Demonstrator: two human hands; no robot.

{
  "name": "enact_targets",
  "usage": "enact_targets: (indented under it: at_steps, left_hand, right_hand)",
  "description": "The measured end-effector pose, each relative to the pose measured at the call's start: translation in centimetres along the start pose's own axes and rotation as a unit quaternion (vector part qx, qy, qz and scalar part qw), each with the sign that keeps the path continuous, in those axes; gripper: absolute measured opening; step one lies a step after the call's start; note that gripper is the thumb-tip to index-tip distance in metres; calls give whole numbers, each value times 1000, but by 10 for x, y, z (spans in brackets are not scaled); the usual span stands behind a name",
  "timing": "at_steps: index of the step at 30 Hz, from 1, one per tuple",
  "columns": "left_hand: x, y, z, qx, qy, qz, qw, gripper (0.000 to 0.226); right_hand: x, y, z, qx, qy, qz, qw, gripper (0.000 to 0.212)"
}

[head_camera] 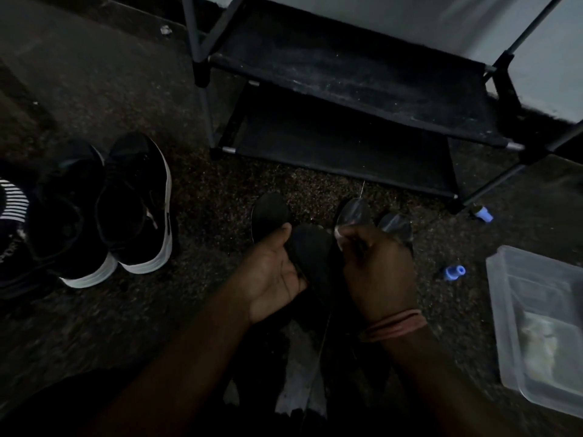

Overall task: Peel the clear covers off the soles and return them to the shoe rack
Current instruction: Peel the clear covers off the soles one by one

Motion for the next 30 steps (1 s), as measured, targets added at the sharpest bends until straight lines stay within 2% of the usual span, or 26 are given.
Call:
enact_targets:
  at_steps: [2,5,10,16,20,22,24,27,30]
  left_hand:
    - [-4,0,7,15,-21,9,1000,55]
    - [-9,2,10,13,-49,26,998,61]
    - [-1,-1,6,25,-15,36,999,69]
    - [-1,2,7,35,-54,-16,998,84]
    - [0,3,7,58,-64,-10,996,88]
    - [2,2,5,57,-52,-21,997,86]
    - [6,2,-3,43,-21,-37,998,83]
    - [17,-1,-18,7,8,-66,998,79]
    - [9,2,-17,7,17,-51,999,84]
  right_hand:
    - [4,-1,11,75,63,0,995,15]
    - [15,-6,16,120,114,-12,986,15]
    - [32,-24,-2,-10,27,-24,999,18]
    - [44,-33,-23,-113,-99,-109,983,23]
    - [55,-41,-43,-139,-3,-161,977,27]
    - [50,-37,-39,-135,21,-141,981,25]
    - [38,-28,-24,-116,7,-87,989,17]
    - [19,-17,-8,-85,-16,-15,996,17]
    - [30,-24,-22,-87,18,-40,995,15]
Point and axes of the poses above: each hand's wrist, its own y-axis towards the middle knuckle, its own x-axis out of the palm, z = x × y, the point moved 5 cm from there along y, towards the middle knuckle, and after that the axes turned 13 degrees about y, right-handed, at the moved point
